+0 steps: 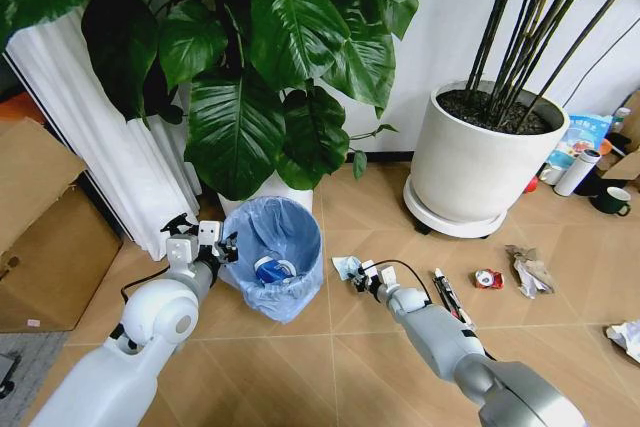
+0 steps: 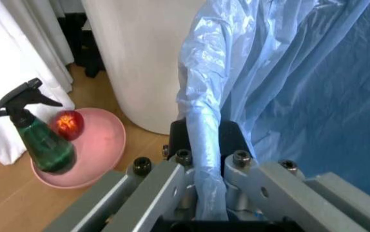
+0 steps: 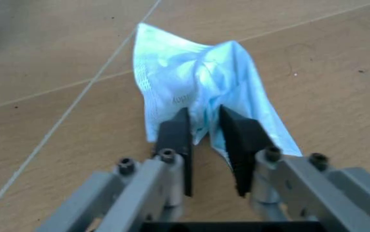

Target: Pick up the trash bin and place the garbage on the floor into it.

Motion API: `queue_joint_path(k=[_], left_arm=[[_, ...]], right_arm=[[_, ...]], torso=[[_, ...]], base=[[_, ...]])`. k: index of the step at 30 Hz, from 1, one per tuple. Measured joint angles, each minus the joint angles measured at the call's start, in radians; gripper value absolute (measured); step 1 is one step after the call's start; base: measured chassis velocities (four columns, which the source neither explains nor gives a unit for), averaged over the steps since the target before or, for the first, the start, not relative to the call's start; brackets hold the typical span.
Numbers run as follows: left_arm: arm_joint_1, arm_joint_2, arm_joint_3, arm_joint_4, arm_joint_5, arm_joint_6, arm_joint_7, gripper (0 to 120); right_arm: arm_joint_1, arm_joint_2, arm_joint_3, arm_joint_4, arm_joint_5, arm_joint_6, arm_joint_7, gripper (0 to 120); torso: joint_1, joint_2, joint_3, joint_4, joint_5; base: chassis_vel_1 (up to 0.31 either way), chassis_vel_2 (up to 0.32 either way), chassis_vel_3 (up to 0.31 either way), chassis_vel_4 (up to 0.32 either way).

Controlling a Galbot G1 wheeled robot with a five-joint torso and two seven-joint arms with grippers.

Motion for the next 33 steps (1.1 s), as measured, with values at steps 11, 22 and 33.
queue_joint_path(k=[11, 22, 33], left_arm=[[0.003, -0.005, 0.002, -0.002, 0.0, 0.0, 0.0, 0], [0.018, -0.006, 0.001, -0.006, 0.006, 0.001, -0.002, 0], [0.016, -0.023, 0.019, 0.033, 0.025, 0.018, -0.008, 0]], right_arm=[[-0.011, -0.011, 0.043, 0.032, -0.004, 0.001, 0.01, 0], [-0.117, -0.13, 0.086, 0.394, 0.084, -0.049, 0.038, 0], [-0.26, -0.455, 0.106, 1.106, 0.327, -0.224, 0.12, 0]], torso=[[0.0, 0.0, 0.0, 0.0001, 0.0001], [0.0, 0.0, 0.0, 0.0001, 0.0004], [0.0, 0.0, 0.0, -0.0003, 0.0012]], base=[[0.0, 0.0, 0.0, 0.0], [0.0, 0.0, 0.0, 0.0], [0.0, 0.0, 0.0, 0.0]])
